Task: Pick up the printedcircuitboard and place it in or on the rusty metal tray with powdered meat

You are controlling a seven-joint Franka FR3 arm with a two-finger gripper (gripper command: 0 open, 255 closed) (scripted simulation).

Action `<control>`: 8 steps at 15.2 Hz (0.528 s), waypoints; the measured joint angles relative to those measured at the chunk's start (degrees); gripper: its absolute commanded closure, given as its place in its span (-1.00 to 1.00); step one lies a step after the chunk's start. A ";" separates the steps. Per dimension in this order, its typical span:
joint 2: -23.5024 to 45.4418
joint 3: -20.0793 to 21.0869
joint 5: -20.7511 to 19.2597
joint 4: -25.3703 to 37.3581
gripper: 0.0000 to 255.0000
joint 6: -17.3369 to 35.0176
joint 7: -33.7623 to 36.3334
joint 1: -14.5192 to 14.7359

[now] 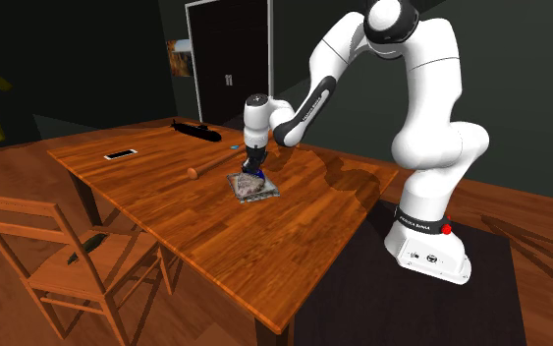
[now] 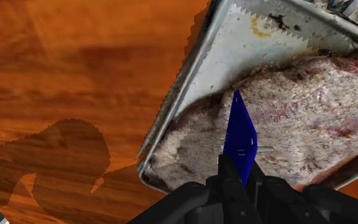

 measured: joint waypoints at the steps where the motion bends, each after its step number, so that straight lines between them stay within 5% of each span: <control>1: 0.05 -0.05 -0.05 -0.02 1.00 0.08 -0.02 -0.05; 5: 0.11 -0.07 -0.07 -0.04 1.00 -0.04 0.06 -0.01; 6: 0.14 -0.08 -0.11 -0.04 -1.00 -0.06 0.13 0.03; 8: 0.53 0.06 -0.17 -0.23 -1.00 -0.12 0.46 0.45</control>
